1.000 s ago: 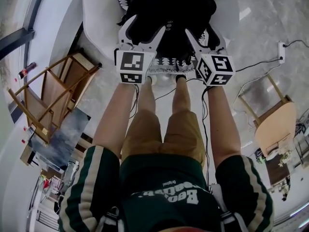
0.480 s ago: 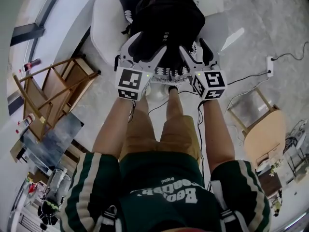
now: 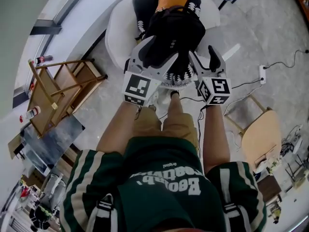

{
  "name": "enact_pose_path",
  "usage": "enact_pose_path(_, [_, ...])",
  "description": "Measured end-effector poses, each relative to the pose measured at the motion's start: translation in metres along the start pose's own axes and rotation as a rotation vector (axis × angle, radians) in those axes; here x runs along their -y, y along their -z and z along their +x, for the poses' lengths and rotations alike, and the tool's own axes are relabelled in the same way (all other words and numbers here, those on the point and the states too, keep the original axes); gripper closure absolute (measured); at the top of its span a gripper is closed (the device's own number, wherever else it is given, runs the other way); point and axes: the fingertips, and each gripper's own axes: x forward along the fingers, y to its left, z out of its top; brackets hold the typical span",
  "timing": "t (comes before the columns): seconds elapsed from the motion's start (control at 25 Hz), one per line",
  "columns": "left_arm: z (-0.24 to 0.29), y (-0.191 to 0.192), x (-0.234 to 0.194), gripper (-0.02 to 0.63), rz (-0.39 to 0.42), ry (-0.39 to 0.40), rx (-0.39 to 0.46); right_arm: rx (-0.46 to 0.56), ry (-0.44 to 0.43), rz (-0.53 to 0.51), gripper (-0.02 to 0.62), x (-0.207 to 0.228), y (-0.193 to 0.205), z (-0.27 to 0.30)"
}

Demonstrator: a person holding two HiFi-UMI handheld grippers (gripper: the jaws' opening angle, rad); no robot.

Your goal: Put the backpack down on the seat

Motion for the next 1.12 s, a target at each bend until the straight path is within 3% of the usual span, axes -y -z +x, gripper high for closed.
enact_pose_path(0.4, [-0.118,-0.054,0.021,0.265,0.050,0.073,0.048,0.110,0.079,-0.033,0.304,-0.108,-0.062,-0.098])
enact_pose_path(0.64, [-0.163,-0.077,0.035,0.265,0.082,0.106,0.080,0.138,0.090,-0.117,0.304,-0.154,-0.086,-0.144])
enact_pose_path(1.12, [-0.211,-0.107,0.067,0.267,0.160,0.097,0.104,0.163,0.065,-0.272,0.304,-0.186,-0.110,-0.196])
